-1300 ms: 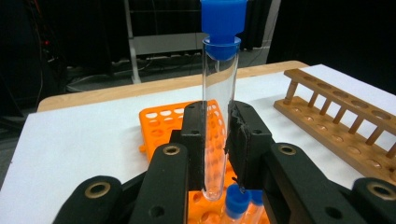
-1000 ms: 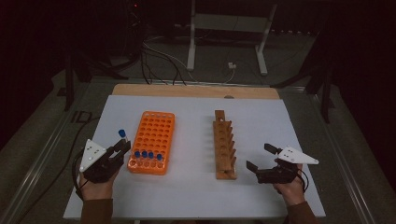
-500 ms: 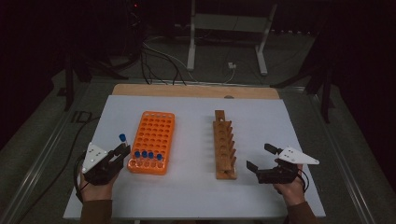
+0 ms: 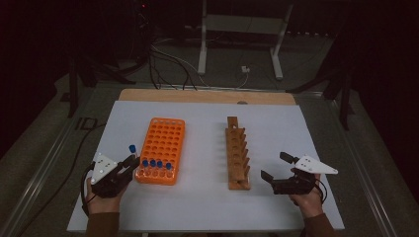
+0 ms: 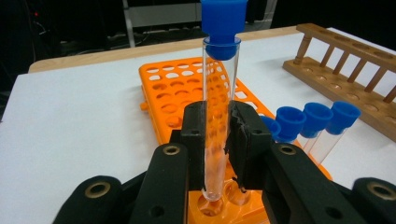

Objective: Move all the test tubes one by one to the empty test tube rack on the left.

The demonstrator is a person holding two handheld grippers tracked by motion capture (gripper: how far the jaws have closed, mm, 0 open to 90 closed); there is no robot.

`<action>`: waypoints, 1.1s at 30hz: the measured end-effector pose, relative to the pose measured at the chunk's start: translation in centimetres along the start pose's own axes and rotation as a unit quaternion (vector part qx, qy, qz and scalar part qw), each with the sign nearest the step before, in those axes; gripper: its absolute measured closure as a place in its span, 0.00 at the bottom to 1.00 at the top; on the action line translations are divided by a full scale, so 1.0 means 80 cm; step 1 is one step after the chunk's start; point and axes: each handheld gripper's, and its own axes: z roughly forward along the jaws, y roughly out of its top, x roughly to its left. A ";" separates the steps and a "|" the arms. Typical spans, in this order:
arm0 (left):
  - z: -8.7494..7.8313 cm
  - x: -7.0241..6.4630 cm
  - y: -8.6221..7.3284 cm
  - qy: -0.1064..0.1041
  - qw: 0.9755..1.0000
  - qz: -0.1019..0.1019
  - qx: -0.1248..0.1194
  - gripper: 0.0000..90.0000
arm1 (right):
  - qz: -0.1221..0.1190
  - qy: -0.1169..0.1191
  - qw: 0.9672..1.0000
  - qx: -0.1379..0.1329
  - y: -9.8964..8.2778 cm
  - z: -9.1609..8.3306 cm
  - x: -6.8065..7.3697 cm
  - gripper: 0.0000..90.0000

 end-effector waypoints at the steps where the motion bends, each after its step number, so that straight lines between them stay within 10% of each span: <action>1: 0.000 0.000 0.000 0.000 1.000 0.000 0.000 0.86 | -0.001 0.000 1.000 0.000 0.000 0.000 0.000 0.01; 15: 0.010 -0.001 -0.015 -0.003 0.999 0.008 0.040 0.86 | -0.002 0.001 1.000 0.001 0.000 0.000 0.000 0.01; 27: 0.026 -0.004 -0.025 0.009 0.990 0.040 0.133 0.87 | 0.001 0.004 1.000 0.002 -0.001 0.001 0.000 0.01; 33: 0.026 -0.003 -0.026 0.005 0.991 0.033 0.129 0.86 | 0.001 0.005 1.000 0.002 -0.002 0.001 0.000 0.01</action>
